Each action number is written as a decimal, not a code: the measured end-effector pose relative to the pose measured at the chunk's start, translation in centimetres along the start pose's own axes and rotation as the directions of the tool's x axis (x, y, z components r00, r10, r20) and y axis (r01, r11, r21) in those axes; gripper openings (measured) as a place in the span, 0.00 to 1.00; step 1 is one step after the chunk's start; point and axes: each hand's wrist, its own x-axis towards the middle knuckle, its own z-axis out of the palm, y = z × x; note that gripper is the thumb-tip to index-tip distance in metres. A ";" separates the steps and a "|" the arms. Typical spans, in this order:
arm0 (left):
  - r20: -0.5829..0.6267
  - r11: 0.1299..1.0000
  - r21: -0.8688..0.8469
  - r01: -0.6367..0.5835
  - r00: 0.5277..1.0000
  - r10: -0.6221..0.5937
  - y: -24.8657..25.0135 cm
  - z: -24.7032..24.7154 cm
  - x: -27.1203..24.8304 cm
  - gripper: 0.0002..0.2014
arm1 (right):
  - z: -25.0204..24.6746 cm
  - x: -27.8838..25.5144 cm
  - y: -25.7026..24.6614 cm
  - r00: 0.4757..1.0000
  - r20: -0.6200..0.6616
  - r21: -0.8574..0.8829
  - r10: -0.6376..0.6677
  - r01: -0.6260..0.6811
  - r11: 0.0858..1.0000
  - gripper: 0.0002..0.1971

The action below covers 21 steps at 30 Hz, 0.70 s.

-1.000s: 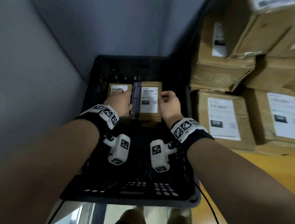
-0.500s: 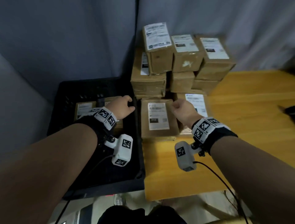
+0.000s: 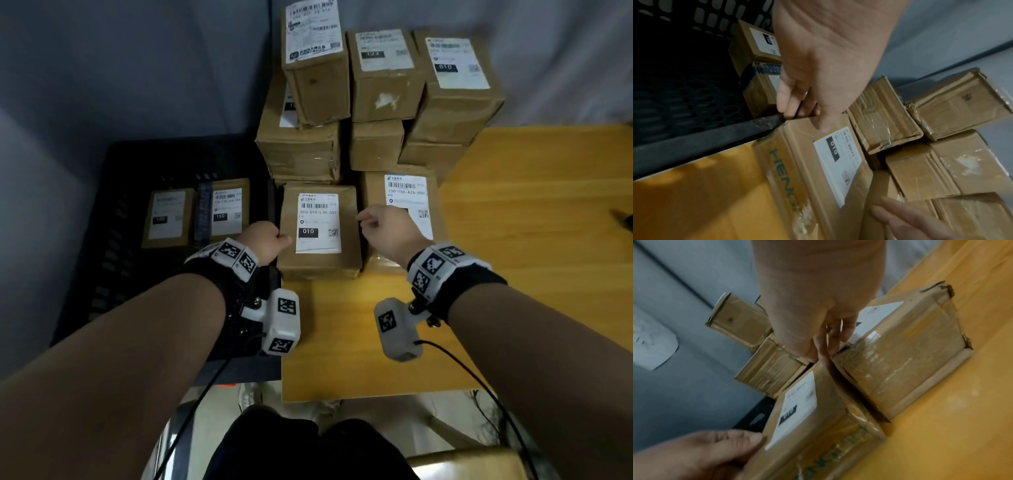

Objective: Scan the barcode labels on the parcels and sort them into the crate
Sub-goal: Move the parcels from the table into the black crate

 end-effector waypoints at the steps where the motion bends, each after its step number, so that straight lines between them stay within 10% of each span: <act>1: -0.001 1.000 0.005 0.004 1.000 -0.004 -0.1 0.4 0.0 0.13 | 0.2 -0.2 0.1 1.000 0.004 -0.074 -0.029 0.029 0.997 0.18; 10: -0.011 0.966 -0.223 0.130 0.991 -0.136 -1.0 1.4 0.5 0.19 | 1.3 0.2 -0.1 0.997 0.076 -0.376 0.005 0.024 0.926 0.17; 16: -0.005 0.919 -0.366 0.149 0.987 -0.162 -0.2 1.3 -0.7 0.16 | 0.9 0.4 0.5 0.998 0.046 0.000 0.050 -0.050 0.999 0.15; 21: 0.120 0.778 -0.601 0.186 0.983 -0.142 0.6 -0.3 -2.4 0.24 | 0.1 0.2 0.9 0.986 -0.013 0.440 0.167 -0.145 0.886 0.14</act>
